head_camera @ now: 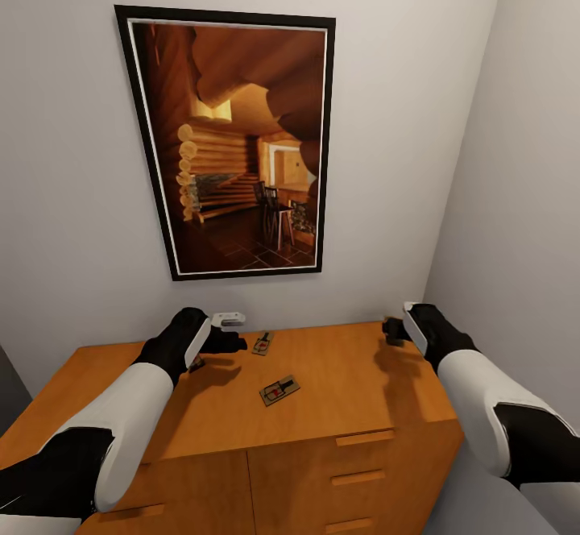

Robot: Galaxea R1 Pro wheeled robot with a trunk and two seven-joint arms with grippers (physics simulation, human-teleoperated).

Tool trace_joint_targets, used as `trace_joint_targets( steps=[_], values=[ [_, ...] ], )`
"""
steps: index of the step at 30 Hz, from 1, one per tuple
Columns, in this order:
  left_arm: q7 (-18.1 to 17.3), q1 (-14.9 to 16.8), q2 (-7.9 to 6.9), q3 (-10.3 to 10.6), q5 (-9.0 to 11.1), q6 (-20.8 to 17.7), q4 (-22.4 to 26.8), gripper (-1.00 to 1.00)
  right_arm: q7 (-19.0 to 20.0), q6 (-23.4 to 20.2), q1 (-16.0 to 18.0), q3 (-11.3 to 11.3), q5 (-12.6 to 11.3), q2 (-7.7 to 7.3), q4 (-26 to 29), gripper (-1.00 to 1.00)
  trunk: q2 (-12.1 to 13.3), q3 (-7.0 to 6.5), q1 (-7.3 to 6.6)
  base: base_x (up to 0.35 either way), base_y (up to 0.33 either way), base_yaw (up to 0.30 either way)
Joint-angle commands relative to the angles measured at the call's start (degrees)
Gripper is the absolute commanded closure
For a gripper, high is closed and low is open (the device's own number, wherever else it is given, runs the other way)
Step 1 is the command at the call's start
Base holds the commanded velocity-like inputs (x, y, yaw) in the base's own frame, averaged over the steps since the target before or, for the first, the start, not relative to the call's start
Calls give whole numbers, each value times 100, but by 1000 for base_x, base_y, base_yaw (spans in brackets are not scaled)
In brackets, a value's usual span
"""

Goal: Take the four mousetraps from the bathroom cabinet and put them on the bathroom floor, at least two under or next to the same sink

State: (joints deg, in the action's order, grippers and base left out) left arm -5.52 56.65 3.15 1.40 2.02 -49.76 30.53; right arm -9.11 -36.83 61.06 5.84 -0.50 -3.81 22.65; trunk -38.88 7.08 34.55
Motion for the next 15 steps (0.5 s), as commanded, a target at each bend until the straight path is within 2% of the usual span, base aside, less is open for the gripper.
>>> trace_joint_targets(
  steps=[1,15],
  values=[
    [0,4,-4,15,18,-25,4,-100,-27,-18,4,23,-22,10,12,100,-9,10,2,0,0,0],
    [-33,4,-7,25,45,-33,31,-100,-4,7,3,29,-41,32,71,100,-9,10,2,0,0,0]
  ],
)
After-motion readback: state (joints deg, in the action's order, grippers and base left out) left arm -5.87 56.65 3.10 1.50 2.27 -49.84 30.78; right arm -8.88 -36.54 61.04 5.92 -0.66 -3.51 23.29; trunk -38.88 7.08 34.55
